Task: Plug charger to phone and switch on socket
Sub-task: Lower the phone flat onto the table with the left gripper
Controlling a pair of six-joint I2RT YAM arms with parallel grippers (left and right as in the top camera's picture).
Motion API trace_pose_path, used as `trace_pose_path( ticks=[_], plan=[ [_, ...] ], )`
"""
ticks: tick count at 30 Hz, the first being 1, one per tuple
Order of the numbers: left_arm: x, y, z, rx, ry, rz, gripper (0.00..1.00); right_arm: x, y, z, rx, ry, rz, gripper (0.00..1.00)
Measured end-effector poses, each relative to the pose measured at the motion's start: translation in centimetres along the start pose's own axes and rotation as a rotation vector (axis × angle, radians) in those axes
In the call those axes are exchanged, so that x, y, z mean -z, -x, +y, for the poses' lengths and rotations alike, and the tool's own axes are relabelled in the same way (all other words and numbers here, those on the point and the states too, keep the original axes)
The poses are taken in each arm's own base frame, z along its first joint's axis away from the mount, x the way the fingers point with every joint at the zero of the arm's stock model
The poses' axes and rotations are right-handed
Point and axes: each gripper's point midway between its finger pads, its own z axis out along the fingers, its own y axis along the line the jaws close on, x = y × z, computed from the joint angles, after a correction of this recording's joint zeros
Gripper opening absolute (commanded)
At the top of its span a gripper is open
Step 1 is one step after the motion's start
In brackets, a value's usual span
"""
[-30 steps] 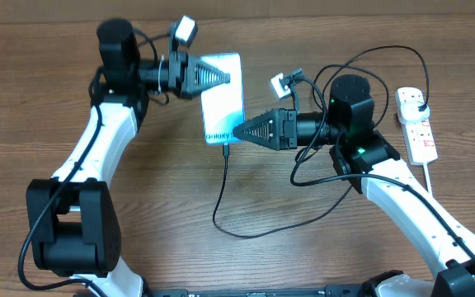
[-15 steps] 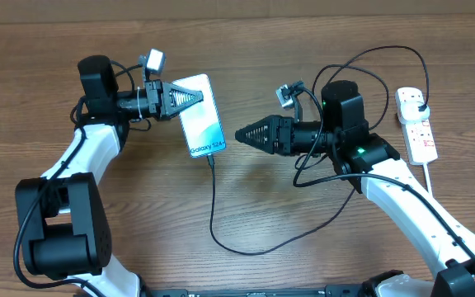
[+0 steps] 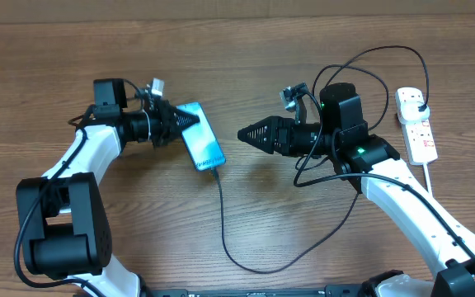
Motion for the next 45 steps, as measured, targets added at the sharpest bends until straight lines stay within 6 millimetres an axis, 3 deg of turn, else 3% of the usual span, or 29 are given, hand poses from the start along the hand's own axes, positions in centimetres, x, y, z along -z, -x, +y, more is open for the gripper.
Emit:
trace_pose_path(
  ticks=[3,7,15,20,25,38,45],
  plan=[
    [-0.1,-1.5,0.9,0.028,0.080,0.048,0.04,0.0,0.1,-0.1,0.003,-0.006,-0.004,0.86],
    [0.4,-2.2,0.1,-0.011,0.188,0.105,0.04,0.0,0.1,-0.2,0.002,-0.012,-0.008,0.86],
    [2.2,-1.2,-3.7,-0.275,0.314,0.145,0.04,0.0,0.1,-0.3,-0.001,-0.018,-0.009,0.86],
    [2.5,-0.2,-3.5,-0.376,0.359,0.129,0.04,0.0,-0.3,-0.7,-0.025,-0.033,0.005,0.86],
    [1.9,0.8,-2.2,-0.405,0.388,0.127,0.04,0.0,-0.7,-1.2,-0.039,-0.053,0.014,0.86],
    [-2.5,0.5,5.9,-0.244,0.403,0.267,0.04,0.1,-1.2,-1.8,-0.042,-0.080,0.031,0.86],
    [-3.6,-0.2,7.7,-0.189,0.390,0.309,0.04,0.1,-1.2,-1.9,-0.034,-0.081,0.031,0.86]
  ],
)
